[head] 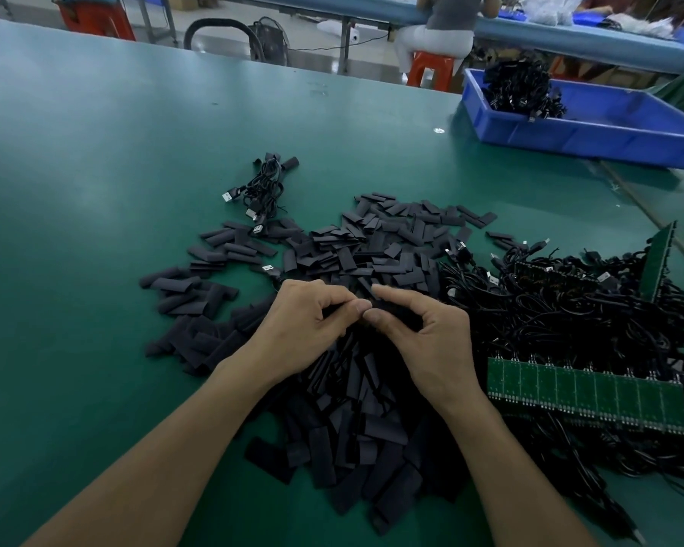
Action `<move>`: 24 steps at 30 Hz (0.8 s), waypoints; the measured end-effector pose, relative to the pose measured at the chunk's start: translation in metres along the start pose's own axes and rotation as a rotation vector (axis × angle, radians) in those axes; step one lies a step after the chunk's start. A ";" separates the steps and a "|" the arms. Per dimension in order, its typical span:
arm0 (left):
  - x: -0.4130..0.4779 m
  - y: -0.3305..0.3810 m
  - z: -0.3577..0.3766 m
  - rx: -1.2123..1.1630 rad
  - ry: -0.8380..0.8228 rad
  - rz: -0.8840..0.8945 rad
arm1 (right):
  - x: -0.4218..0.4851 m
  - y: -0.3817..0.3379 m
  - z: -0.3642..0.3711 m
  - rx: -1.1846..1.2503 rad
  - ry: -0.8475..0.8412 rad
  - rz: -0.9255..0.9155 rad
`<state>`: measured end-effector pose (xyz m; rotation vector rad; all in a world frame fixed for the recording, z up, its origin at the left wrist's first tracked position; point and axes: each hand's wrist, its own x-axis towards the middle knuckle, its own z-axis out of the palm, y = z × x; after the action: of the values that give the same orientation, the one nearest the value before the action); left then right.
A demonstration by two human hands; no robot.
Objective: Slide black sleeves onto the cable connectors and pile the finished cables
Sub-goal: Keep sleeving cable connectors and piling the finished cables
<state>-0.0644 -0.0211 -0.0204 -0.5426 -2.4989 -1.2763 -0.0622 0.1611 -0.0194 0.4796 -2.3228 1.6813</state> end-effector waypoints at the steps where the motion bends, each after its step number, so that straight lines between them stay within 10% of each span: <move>1: 0.000 -0.001 0.001 -0.026 0.009 -0.035 | 0.000 0.000 0.000 -0.020 0.045 0.009; 7: 0.000 0.000 0.003 -0.154 0.030 -0.165 | 0.000 0.000 0.002 0.016 0.282 0.092; 24: 0.000 -0.003 0.005 -0.175 0.040 -0.174 | 0.004 -0.005 0.002 0.226 0.058 0.152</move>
<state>-0.0658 -0.0186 -0.0252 -0.3391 -2.4610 -1.5650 -0.0637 0.1569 -0.0144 0.2952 -2.1880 2.0138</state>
